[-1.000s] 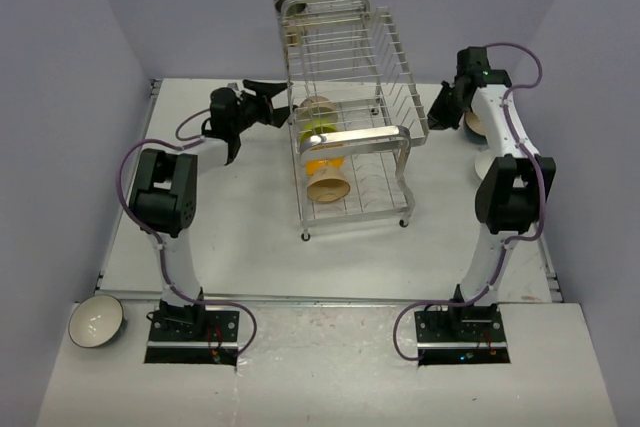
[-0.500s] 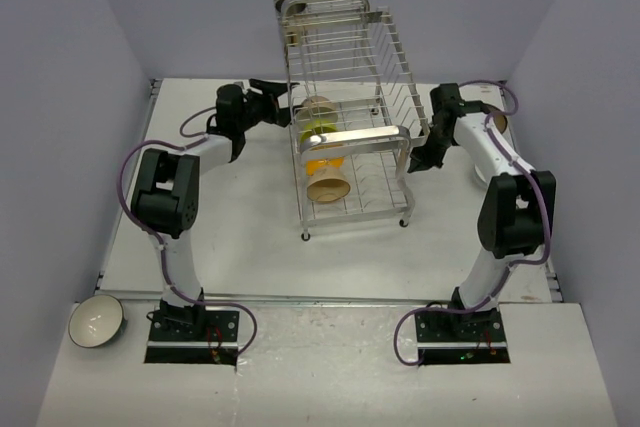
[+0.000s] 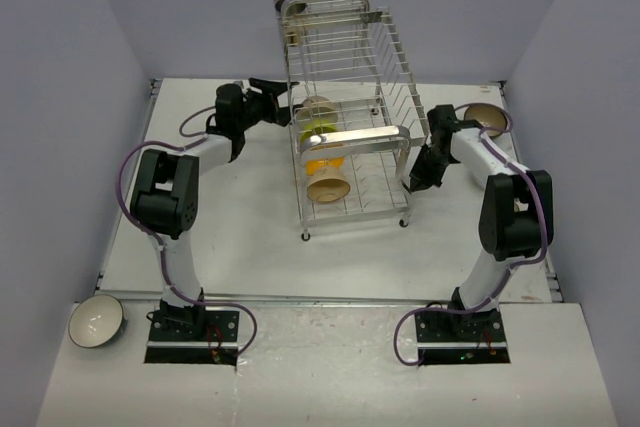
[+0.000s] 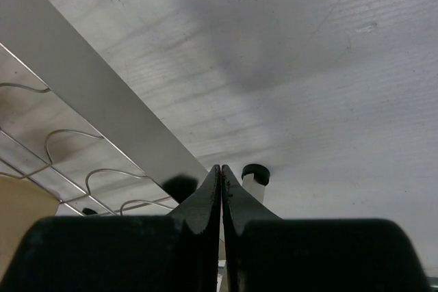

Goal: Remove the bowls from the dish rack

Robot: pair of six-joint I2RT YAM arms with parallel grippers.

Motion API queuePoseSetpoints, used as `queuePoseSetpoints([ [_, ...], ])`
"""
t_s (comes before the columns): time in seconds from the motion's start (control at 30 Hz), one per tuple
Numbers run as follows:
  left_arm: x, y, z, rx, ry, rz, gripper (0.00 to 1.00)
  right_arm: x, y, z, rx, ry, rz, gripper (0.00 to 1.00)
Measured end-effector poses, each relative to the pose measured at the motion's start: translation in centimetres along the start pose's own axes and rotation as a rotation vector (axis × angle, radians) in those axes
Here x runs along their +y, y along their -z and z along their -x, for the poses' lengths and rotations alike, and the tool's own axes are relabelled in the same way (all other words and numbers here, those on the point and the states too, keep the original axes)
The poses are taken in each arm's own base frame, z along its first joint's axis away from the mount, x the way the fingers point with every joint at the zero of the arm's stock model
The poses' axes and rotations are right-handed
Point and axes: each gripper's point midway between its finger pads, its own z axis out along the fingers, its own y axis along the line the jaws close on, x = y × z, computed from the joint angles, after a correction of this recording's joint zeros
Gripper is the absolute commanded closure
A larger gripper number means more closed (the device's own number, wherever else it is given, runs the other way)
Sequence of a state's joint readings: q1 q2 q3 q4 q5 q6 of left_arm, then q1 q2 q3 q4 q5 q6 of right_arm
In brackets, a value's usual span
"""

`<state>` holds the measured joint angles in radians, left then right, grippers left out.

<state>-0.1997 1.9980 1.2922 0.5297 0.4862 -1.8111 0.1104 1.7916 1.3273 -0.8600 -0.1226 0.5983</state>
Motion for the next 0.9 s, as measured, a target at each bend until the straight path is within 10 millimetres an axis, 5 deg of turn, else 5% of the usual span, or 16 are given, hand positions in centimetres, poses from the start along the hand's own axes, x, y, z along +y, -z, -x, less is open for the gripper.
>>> queuePoseSetpoints([
  [0.57,-1.0,-0.1,-0.1,0.003,-0.01,-0.018,0.34,1.0,0.1,-1.0,-0.029,0.042,0.0,1.0],
  [0.9,-0.4,-0.2,0.0,-0.003,-0.009,0.014,0.34,3.1,-0.3,-3.4,-0.003,0.098,0.012,1.0],
])
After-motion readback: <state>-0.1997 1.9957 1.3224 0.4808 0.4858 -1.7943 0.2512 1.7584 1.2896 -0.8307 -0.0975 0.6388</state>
